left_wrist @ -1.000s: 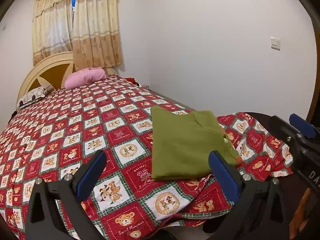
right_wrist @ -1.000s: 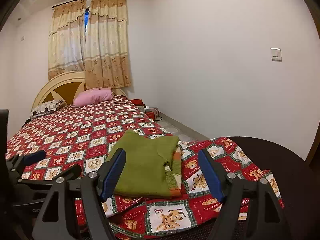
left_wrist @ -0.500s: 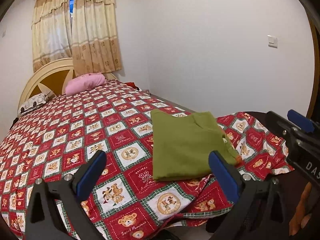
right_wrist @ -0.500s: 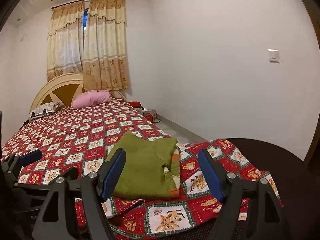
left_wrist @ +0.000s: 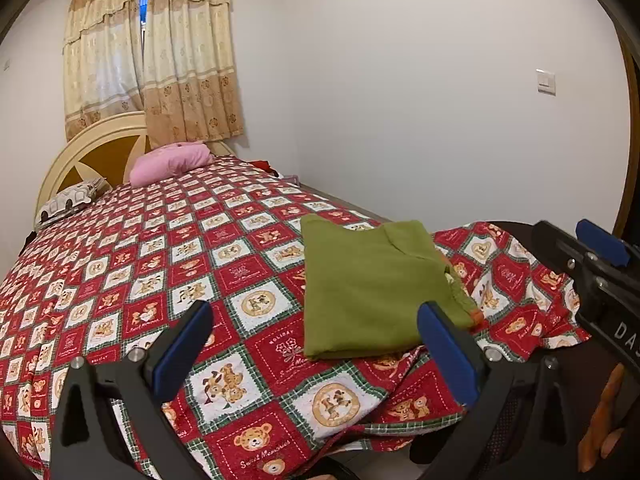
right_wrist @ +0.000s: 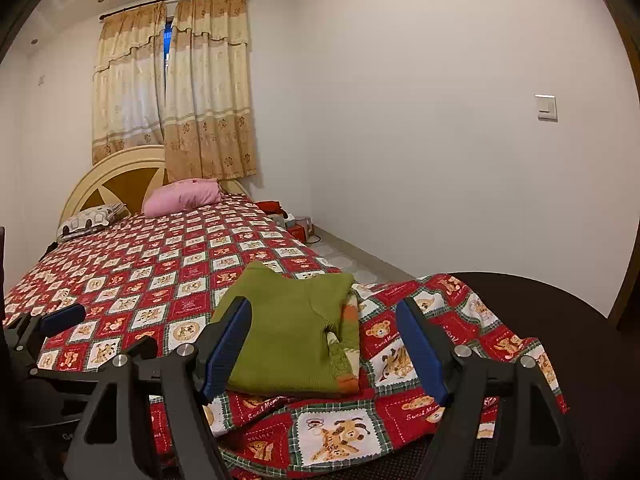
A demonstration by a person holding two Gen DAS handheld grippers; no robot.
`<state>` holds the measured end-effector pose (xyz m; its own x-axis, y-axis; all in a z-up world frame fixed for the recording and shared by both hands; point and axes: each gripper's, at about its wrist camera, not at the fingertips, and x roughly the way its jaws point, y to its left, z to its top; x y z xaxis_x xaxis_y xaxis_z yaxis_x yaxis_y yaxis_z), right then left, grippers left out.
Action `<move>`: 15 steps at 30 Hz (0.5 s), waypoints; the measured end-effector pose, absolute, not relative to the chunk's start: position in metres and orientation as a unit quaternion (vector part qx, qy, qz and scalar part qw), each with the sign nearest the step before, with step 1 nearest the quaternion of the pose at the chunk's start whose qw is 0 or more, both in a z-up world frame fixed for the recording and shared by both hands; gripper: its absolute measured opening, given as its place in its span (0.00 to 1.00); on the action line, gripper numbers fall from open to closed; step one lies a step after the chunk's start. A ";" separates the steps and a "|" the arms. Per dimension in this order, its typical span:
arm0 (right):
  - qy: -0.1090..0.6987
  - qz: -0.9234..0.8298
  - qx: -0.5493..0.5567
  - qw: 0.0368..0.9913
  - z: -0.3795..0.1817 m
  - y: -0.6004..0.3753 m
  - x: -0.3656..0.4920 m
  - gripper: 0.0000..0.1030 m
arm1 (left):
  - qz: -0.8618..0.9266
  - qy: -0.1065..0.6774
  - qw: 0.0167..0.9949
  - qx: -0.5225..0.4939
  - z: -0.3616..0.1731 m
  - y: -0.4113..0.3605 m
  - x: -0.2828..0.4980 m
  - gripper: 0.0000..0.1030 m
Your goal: Fold small clothes
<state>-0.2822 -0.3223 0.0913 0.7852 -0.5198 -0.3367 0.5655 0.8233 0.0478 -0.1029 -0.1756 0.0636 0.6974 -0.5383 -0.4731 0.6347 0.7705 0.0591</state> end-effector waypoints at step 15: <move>0.155 -0.289 0.076 0.942 0.090 -0.322 -0.283 0.73 | -0.322 0.223 0.914 0.108 0.062 -0.175 -0.103 1.00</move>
